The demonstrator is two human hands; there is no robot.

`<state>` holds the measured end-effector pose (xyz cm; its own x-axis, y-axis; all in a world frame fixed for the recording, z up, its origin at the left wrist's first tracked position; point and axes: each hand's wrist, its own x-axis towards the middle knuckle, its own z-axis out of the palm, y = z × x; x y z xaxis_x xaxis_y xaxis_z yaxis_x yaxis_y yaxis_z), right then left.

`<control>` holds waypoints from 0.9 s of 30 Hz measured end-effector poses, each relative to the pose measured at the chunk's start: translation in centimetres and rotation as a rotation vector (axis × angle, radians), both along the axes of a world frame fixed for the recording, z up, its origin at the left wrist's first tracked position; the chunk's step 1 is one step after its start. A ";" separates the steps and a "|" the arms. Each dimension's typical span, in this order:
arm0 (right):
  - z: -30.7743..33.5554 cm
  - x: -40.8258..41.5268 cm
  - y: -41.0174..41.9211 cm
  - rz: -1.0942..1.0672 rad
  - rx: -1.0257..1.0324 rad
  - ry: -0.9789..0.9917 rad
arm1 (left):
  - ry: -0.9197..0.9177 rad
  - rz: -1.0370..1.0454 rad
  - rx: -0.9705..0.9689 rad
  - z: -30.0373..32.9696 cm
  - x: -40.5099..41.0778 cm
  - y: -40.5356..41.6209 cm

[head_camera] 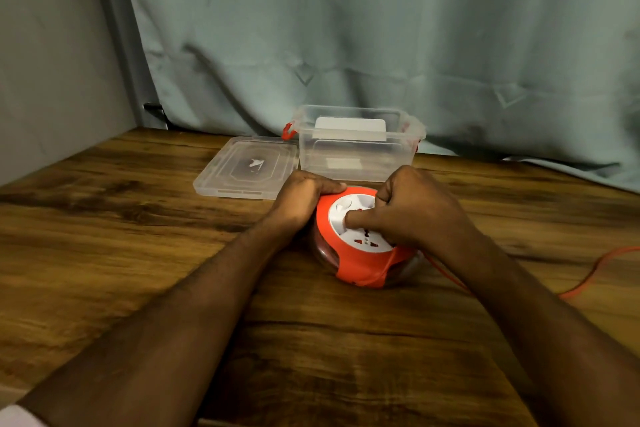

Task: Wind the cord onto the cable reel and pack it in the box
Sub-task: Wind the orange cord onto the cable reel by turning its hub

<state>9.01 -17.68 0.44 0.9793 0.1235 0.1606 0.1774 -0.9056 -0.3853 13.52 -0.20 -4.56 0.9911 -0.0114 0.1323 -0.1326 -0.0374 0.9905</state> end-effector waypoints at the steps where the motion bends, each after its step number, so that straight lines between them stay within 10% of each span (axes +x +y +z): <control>1: 0.0 -0.1 0.0 0.014 0.009 -0.001 | -0.007 -0.002 0.001 0.0 0.0 0.0; 11: 2.0 -0.3 -4.3 0.470 0.036 0.067 | -0.046 -0.051 0.031 0.1 -0.2 0.1; 27: 1.3 -1.2 -2.9 0.374 -0.064 -0.002 | -0.069 -0.071 0.042 -0.4 0.3 0.1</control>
<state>7.78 -20.56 1.75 0.8641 0.4827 0.1429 0.5014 -0.8002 -0.3289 13.78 -0.09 -4.97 0.9761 -0.0887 0.1983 -0.2045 -0.0667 0.9766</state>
